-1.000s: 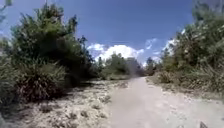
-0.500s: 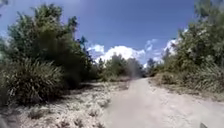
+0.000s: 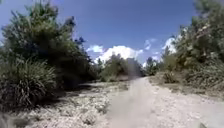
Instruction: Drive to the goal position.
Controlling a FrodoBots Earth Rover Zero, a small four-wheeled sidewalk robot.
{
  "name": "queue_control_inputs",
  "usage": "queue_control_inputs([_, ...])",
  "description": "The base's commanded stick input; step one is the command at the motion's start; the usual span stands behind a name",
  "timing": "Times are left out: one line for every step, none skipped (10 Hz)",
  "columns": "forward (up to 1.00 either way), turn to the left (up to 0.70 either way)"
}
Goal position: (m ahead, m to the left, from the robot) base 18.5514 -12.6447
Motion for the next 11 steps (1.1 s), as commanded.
queue_control_inputs([0.44,0.02])
queue_control_inputs([0.44,0.02])
queue_control_inputs([0.44,0.02])
queue_control_inputs([0.44,0.02])
queue_control_inputs([0.44,0.02])
queue_control_inputs([0.44,0.02])
queue_control_inputs([0.44,0.02])
queue_control_inputs([0.44,0.02])
queue_control_inputs([0.44,0.02])
queue_control_inputs([0.44,0.02])
queue_control_inputs([0.44,0.02])
